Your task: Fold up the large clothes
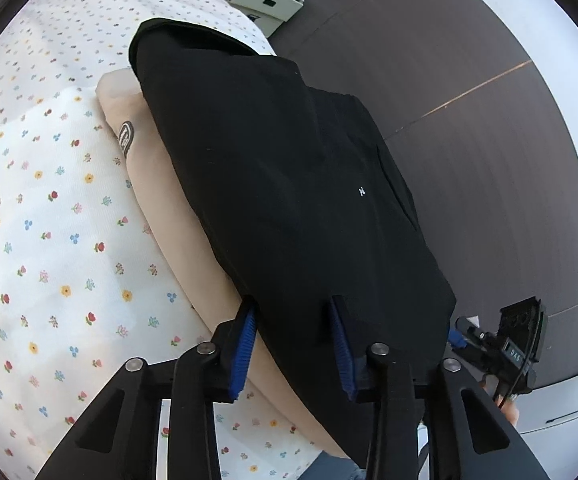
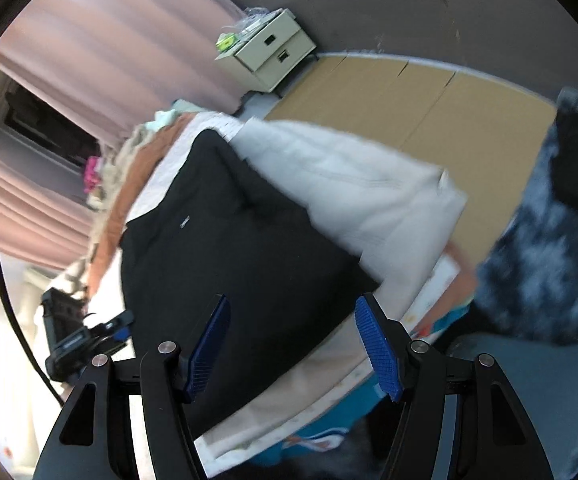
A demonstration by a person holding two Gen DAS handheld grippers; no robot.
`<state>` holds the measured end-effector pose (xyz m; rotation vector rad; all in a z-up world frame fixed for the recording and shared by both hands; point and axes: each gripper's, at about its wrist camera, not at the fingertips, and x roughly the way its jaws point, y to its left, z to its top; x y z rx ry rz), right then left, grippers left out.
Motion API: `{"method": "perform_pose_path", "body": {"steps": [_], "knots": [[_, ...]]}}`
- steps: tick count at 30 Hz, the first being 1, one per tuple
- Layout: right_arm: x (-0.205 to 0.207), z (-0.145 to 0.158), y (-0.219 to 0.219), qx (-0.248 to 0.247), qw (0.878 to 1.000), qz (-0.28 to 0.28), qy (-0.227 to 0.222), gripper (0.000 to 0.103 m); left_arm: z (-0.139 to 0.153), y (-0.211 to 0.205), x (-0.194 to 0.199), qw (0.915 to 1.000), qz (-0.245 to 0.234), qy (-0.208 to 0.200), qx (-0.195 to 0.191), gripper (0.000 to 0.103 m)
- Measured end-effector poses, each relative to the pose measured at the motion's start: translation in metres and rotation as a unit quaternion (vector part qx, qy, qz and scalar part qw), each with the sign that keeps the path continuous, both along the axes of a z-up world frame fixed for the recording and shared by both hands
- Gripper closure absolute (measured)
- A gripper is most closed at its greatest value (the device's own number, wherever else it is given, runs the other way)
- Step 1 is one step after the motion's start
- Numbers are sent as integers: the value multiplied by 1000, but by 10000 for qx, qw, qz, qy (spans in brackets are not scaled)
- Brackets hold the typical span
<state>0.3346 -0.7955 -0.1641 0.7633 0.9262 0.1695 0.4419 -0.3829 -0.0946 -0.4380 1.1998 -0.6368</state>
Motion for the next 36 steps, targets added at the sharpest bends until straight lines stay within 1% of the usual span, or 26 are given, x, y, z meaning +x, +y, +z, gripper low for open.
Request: {"method": "perform_pose_path", "body": {"steps": [3,4,5,6,7,8,9,11,13,15,16,17,18,19,20,21,22,23,25,27,30,32,34,35,36], "knots": [[5,-21,9,261,9996,92,77,38,-1,-10,7,10000,-4,52,-8,69],[7,-25,12,279,9996,64,77,43,-2,-13,10,10000,-5,60,-6,69],[10,-29,14,299,9995,15,30,49,-1,-15,12,10000,-9,61,-12,70],[14,-30,14,353,9994,-25,-47,67,-1,-17,12,10000,-6,69,-14,70],[16,-31,13,392,9991,-73,-105,82,-1,-20,13,10000,10,91,-25,70],[19,-31,11,451,9987,-141,-171,86,-1,-21,12,9999,23,120,-51,70],[21,-30,9,474,9985,-197,-207,89,-7,-16,15,9998,27,168,-89,70],[24,-28,8,386,9985,-326,-217,90,-10,-15,13,9995,29,277,-155,70],[25,-25,8,259,9986,-422,-210,90,-8,-19,8,9996,1,254,-90,70],[23,-26,9,276,9983,-492,-149,90,-4,-20,5,9998,-18,193,11,70],[22,-26,10,285,9982,-529,-91,89,-2,-20,4,9998,-32,188,49,69],[19,-26,11,262,9980,-563,-76,84,0,-19,3,9998,-57,193,63,69],[15,-23,13,161,9980,-608,-33,76,2,-17,3,9997,-76,201,68,69],[12,-19,13,66,9981,-620,-21,71,4,-16,5,9997,-82,201,74,65],[8,-14,14,-17,9982,-598,-37,69,8,-11,4,9998,-76,173,49,58],[4,-9,16,-62,9983,-569,-61,64,14,-6,3,9999,-41,111,9,53],[0,-3,18,-100,9984,-550,-94,58,20,-1,1,10000,24,22,-13,41],[-5,2,17,-164,9983,-542,-131,53,26,4,0,9999,99,-56,-15,31],[-14,16,22,-346,9976,-562,-208,37,40,16,-4,9995,228,-213,-64,23],[-23,28,27,-523,9965,-598,-246,32,56,27,-8,9990,276,-348,-95,21],[-35,46,37,-762,9947,-635,-262,30,77,43,-18,9981,299,-521,-101,20],[-45,58,46,-902,9934,-647,-300,24,91,54,-26,9974,303,-644,-125,13],[-54,72,55,-1030,9917,-665,-380,12,105,64,-36,9964,330,-778,-107,8],[-59,77,59,-1058,9912,-674,-417,8,110,66,-40,9959,352,-834,-58,5],[-64,84,65,-1088,9906,-682,-467,1,117,71,-45,9952,376,-903,4,5]]}}
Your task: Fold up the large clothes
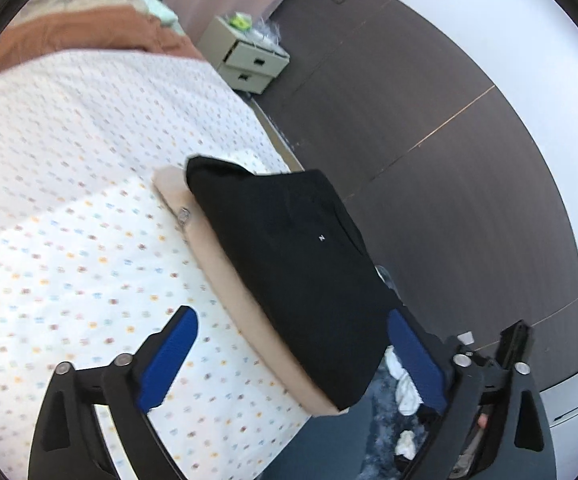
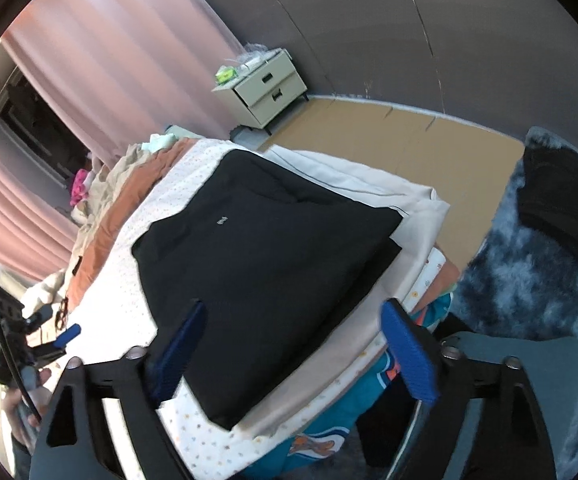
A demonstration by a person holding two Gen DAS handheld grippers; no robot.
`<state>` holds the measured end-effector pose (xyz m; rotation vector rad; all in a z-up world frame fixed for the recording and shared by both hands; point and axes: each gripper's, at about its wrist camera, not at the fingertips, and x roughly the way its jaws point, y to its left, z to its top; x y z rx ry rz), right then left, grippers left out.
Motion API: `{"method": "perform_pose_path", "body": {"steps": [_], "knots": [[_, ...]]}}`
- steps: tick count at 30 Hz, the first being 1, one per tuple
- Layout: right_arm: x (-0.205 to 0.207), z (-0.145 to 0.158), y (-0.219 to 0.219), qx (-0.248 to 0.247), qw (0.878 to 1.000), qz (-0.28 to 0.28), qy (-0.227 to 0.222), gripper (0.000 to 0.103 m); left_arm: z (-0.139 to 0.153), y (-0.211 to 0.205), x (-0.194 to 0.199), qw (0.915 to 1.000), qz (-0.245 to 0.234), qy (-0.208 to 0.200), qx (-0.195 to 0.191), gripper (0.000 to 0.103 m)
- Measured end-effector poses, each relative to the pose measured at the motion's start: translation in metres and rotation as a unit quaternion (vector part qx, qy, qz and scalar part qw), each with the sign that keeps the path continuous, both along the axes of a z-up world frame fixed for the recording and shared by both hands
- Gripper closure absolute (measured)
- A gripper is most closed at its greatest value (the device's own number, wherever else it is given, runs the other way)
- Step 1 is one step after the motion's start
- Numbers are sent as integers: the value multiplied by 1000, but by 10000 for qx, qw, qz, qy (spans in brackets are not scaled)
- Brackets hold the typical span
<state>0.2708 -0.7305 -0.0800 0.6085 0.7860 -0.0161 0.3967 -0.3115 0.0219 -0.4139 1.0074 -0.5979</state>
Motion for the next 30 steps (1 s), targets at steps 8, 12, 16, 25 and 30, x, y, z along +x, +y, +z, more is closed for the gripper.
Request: {"method": "perform_pose_path", "body": {"steps": [8,12,16,25,30], "knots": [[-39,50,37,-392,9986,13,-350,0,43,46,-52,9990,-117,-441,16,2],[-54,67,58,-609,9969,17,-498,0,60,67,-78,9976,-69,-672,155,2],[-69,77,82,-811,9949,57,-593,0,79,97,-108,9945,92,-1018,216,2],[-97,95,137,-1216,9887,165,-863,0,113,151,-177,9771,536,-1886,830,1],[-113,112,170,-1441,9831,343,-1073,0,123,168,-212,9692,673,-2168,957,0]]}}
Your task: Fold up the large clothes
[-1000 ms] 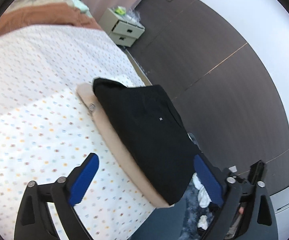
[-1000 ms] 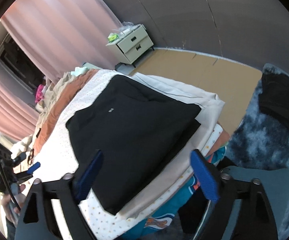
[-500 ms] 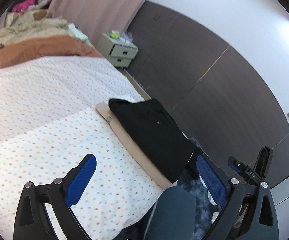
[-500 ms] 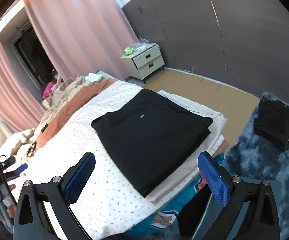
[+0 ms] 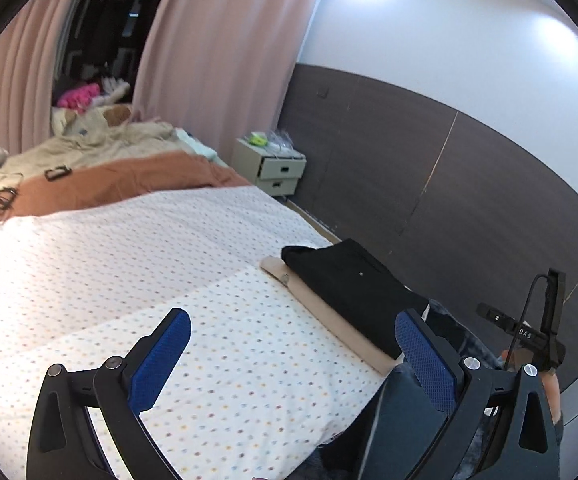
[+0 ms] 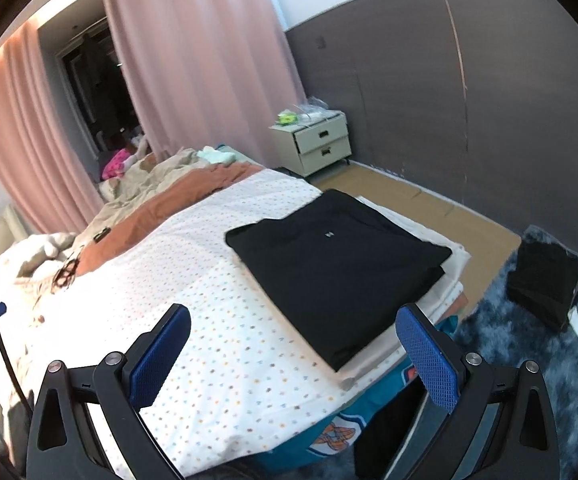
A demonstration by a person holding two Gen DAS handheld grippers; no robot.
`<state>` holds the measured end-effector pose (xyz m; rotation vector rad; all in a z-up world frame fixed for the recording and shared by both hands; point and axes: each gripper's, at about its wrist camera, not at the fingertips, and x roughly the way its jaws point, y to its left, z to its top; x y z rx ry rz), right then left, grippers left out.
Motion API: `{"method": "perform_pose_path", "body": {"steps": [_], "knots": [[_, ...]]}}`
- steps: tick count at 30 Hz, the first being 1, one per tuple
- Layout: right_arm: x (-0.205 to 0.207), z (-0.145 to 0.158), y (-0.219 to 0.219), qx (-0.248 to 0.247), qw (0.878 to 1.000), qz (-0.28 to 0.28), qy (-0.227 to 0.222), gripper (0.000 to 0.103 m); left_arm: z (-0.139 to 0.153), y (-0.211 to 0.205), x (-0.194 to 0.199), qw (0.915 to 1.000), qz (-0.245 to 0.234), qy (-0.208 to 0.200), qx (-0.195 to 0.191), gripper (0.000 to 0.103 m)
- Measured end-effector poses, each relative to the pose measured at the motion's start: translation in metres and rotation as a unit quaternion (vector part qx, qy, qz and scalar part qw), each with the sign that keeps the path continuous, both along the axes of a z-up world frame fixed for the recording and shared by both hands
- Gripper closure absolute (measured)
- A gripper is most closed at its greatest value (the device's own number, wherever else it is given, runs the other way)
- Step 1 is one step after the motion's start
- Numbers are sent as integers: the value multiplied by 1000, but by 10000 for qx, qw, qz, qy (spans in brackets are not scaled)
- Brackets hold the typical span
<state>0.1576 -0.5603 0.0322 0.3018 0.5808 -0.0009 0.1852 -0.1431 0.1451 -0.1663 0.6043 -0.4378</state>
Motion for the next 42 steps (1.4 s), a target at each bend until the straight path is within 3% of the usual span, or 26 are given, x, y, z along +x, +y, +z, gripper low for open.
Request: {"method": "perform_pose_path", "body": {"steps": [21,36,42], "knots": [[-88,34,87,-561,9963,483,-444,0,15,63,-140,9951,627,-764,35,1],[-181,24,102,-704,9927,716,-668,0,11,58,-232,9924,593,-1079,-32,1],[-204,8,102,-609,9919,868,-698,0,-5,53,-266,9914,653,-1132,-12,0]]}}
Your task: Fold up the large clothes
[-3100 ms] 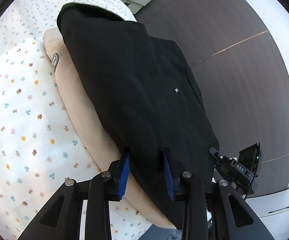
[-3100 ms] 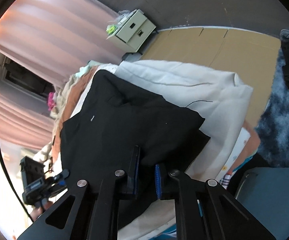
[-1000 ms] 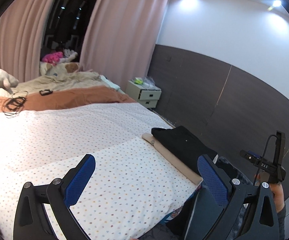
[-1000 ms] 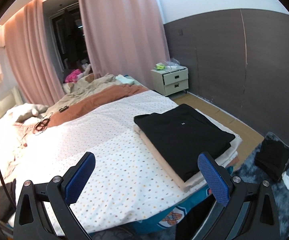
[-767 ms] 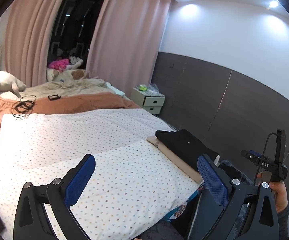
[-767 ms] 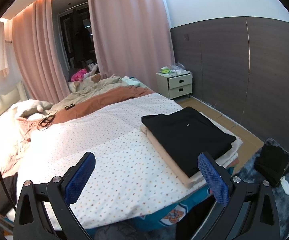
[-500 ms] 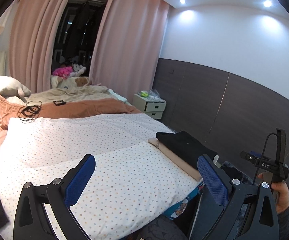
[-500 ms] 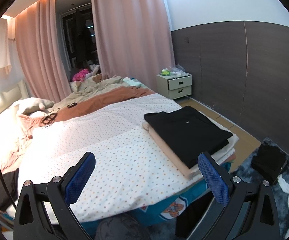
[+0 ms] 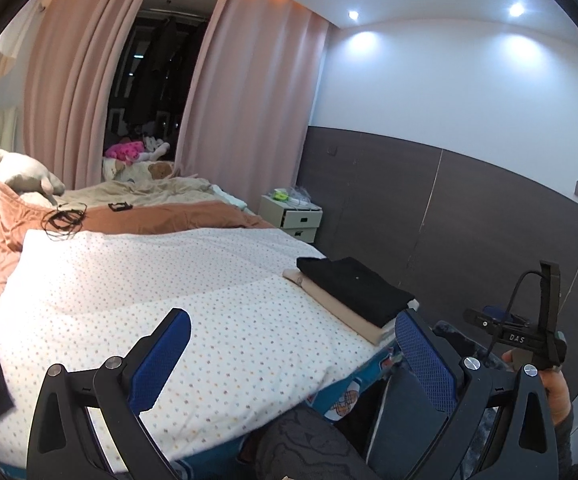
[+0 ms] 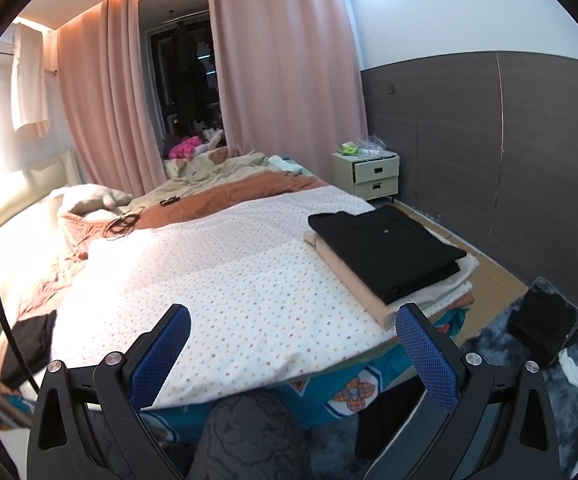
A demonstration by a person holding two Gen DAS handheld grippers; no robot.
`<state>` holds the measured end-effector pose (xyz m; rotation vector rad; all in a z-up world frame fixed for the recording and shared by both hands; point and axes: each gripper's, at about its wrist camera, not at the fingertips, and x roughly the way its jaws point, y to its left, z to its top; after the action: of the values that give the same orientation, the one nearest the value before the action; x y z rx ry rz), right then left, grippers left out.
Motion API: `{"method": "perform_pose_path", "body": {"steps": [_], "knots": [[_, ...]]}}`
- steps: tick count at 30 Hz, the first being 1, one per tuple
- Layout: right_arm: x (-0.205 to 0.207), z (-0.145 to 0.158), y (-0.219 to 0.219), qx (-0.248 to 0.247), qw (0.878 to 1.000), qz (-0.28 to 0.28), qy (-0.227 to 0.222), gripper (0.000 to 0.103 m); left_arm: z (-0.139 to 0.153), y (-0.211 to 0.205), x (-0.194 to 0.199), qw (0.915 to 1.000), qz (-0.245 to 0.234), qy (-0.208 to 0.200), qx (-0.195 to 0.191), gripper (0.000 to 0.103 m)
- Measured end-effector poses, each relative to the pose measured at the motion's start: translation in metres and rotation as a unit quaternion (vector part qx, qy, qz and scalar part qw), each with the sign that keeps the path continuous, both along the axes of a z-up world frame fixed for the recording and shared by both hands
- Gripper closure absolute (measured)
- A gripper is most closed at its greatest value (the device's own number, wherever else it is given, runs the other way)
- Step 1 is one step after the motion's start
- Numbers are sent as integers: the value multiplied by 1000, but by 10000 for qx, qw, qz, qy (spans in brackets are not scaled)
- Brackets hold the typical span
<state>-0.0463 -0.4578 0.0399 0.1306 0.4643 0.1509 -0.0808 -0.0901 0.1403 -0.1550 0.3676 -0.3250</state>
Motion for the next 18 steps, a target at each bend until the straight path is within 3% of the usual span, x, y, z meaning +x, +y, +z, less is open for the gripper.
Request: {"method": "perform_pose_path", "body": {"steps": [12,18], "knots": [[-28,-37,6,-57,9997,197,-138,0,-53,-10,-32,9970,688,-79,338,1],[-30,-54,19,-18,9992,402,-75,0,-77,-8,-42,9934,1103,-72,321,0]]}}
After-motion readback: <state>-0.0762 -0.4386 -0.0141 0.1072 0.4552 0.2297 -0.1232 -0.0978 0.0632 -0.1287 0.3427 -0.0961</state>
